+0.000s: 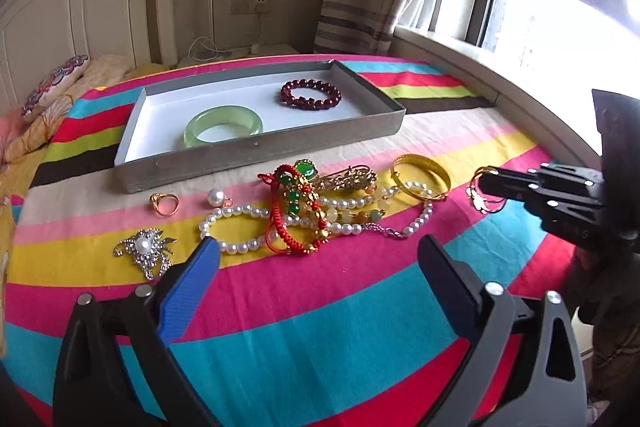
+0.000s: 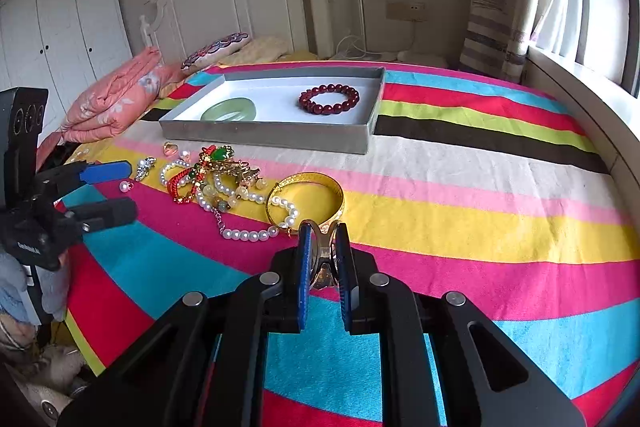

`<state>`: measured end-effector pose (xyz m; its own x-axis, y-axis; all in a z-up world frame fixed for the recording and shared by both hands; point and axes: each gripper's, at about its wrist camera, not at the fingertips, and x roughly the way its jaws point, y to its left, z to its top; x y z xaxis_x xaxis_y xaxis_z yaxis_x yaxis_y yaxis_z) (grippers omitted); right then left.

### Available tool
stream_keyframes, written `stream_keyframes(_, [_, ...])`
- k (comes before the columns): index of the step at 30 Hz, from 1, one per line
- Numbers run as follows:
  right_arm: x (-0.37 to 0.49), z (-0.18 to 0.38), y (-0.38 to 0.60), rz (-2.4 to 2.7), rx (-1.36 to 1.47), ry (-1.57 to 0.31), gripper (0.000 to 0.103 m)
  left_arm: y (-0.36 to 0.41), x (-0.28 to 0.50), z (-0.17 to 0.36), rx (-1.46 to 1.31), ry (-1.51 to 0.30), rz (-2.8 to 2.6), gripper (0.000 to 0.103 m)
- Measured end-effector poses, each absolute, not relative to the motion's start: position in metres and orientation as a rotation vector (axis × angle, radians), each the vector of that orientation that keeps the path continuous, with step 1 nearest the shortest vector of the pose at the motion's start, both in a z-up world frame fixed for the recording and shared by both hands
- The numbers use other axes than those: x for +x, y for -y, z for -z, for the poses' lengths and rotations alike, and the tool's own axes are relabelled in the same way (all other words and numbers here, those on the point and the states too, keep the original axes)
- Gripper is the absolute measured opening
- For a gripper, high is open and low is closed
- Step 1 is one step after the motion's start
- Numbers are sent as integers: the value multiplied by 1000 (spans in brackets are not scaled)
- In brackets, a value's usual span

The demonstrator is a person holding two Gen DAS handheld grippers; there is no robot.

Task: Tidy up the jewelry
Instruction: 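Grasp the gold knot ring with the right gripper while the left gripper grasps the gold bangle, then lower the gold bangle and gold ring into the white box and open both grippers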

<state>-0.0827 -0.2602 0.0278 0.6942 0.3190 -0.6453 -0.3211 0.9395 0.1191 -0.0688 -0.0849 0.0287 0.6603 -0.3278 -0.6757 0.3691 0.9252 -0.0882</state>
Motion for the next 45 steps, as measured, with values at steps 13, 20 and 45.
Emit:
stream_keyframes(13, [-84, -29, 266, -344, 30, -690, 13, 94, -52, -53, 22, -732, 485, 58])
stream_keyframes(20, [-84, -33, 279, -314, 112, -660, 13, 153, -35, -52, 92, -771, 639, 41])
stream_keyframes(45, [-85, -33, 284, -331, 146, -642, 14, 200, -6, -12, 333, -868, 577, 7])
